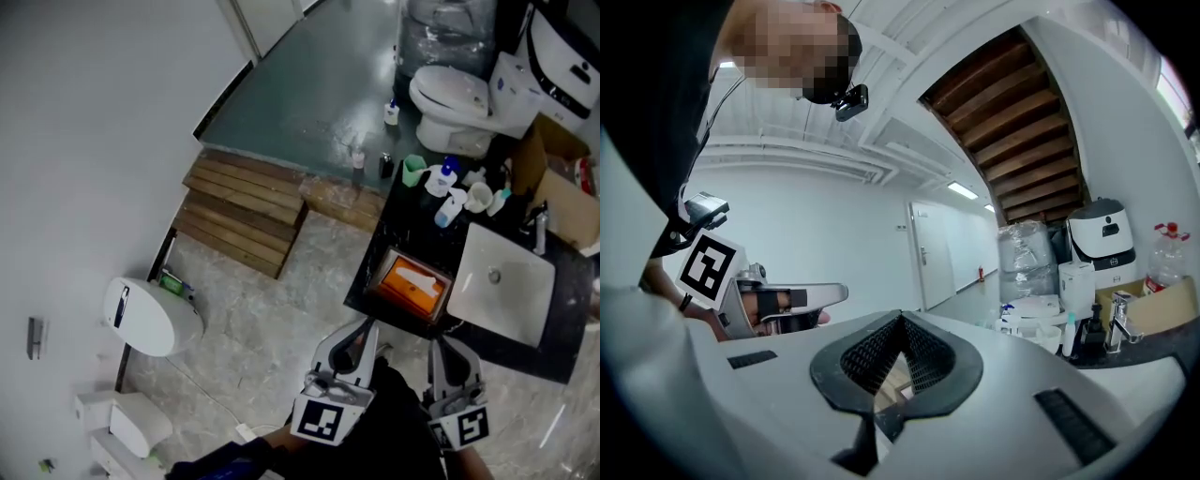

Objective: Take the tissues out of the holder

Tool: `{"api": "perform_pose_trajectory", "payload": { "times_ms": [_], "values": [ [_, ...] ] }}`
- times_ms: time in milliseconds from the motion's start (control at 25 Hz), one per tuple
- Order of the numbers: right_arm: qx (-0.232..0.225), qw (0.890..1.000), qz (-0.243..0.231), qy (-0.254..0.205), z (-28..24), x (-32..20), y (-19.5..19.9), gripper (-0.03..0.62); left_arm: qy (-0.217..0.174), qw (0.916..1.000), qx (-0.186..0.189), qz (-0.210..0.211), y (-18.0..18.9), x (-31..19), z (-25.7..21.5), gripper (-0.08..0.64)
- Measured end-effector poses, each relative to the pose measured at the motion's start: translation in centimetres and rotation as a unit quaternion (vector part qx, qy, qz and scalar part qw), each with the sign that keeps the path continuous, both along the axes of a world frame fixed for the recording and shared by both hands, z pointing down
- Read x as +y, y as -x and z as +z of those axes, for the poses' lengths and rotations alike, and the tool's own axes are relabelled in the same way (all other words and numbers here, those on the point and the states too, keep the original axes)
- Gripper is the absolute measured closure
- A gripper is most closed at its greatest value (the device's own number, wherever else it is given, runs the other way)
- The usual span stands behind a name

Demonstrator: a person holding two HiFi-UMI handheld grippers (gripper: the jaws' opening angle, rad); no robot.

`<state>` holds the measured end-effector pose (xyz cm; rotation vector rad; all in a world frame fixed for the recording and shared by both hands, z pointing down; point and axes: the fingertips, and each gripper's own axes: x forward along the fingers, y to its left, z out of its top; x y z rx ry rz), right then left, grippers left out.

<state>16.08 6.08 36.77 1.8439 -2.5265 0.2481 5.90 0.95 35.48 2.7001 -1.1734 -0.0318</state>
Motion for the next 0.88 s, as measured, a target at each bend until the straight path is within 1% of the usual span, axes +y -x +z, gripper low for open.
{"api": "perform_pose_trajectory", "payload": {
  "times_ms": [80, 160, 320, 440, 560, 680, 880],
  "values": [
    [-0.004, 1.0, -0.013, 0.014, 0.4, -0.3, 0.5, 0.594, 0.005, 1.0, 0.0, 0.006, 0.1, -0.1, 0.3, 0.563],
    [-0.006, 1.0, -0.023, 0.019, 0.3, -0.8, 1.2, 0.594, 0.01, 0.9999, -0.006, 0.007, 0.2, -0.3, 0.6, 0.563],
    [0.01, 0.999, -0.022, 0.029, 0.6, -2.0, 1.4, 0.594, 0.02, 0.9993, -0.03, -0.001, 0.2, -1.0, 1.5, 0.563],
    [0.017, 0.999, -0.021, 0.036, 0.9, -2.9, 0.8, 0.594, 0.02, 0.9994, -0.027, 0.003, -0.2, -1.4, 1.9, 0.563],
    [0.037, 0.997, -0.031, 0.053, 1.9, -3.5, 0.5, 0.594, 0.016, 0.9996, -0.022, 0.005, 0.1, -1.6, 2.1, 0.563],
    [0.055, 0.995, -0.041, 0.068, 2.7, -4.3, 0.2, 0.594, 0.018, 0.9997, -0.016, -0.001, 0.8, -1.8, 2.0, 0.563],
    [0.06, 0.992, -0.055, 0.091, 4.0, -5.1, -0.1, 0.529, 0.018, 0.9997, -0.018, -0.005, 1.4, -2.3, 2.1, 0.563]
  ]
}}
